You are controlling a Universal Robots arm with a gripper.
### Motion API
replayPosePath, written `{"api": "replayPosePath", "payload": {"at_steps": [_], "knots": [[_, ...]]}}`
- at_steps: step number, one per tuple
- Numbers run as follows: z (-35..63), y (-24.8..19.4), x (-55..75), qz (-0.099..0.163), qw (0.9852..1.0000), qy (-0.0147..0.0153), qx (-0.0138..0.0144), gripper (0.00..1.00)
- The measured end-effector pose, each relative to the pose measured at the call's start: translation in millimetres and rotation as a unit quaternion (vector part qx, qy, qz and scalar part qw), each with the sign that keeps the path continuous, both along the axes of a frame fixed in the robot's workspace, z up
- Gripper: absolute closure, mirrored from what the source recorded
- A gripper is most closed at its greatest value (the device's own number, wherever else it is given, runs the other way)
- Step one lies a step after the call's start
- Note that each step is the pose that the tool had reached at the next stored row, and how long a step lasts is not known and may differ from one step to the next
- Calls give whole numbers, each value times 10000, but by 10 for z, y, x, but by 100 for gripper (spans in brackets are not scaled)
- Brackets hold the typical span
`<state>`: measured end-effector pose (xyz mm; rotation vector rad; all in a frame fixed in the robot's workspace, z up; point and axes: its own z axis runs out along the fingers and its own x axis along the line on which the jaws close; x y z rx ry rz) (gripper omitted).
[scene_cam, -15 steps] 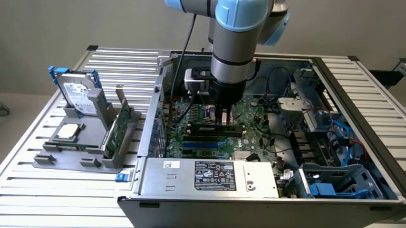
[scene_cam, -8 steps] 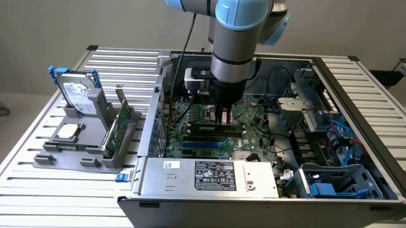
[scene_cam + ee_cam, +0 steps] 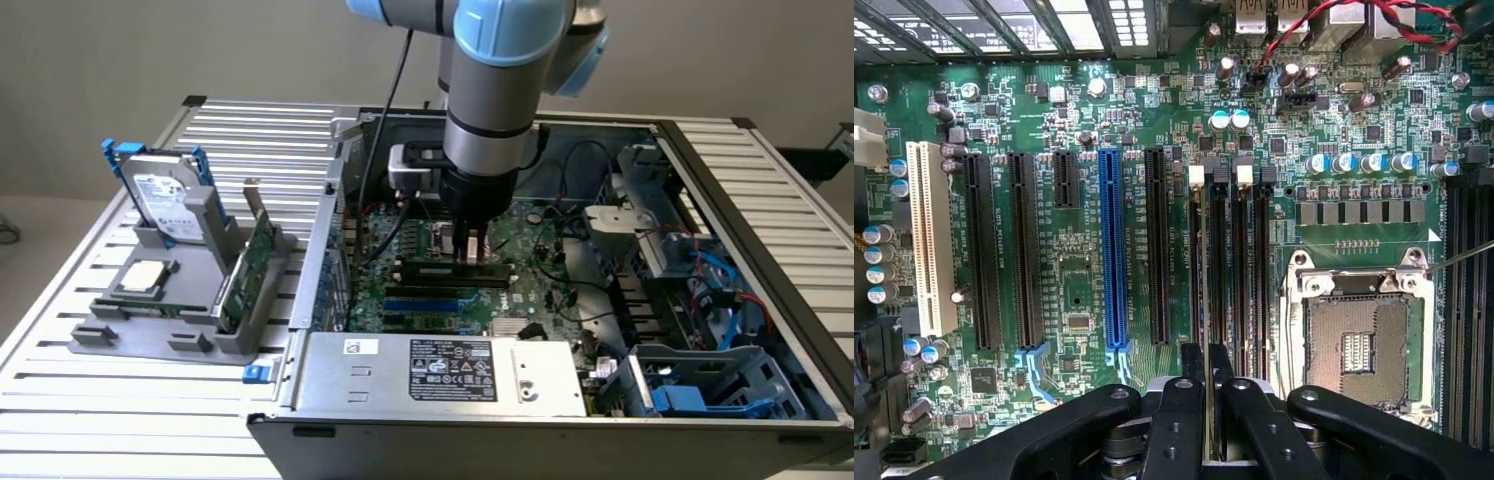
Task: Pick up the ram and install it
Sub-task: 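Insert the ram into the slot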
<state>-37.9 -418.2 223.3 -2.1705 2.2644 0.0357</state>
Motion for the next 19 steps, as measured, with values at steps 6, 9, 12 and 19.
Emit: {"api": "replayPosePath", "payload": {"at_steps": [6,9,12,19], "knots": [[-16,0,0,0,10000,0,0,86],[-24,0,0,0,10000,0,0,86],[-34,0,0,0,10000,0,0,86],[-65,0,0,0,10000,0,0,86]]}}
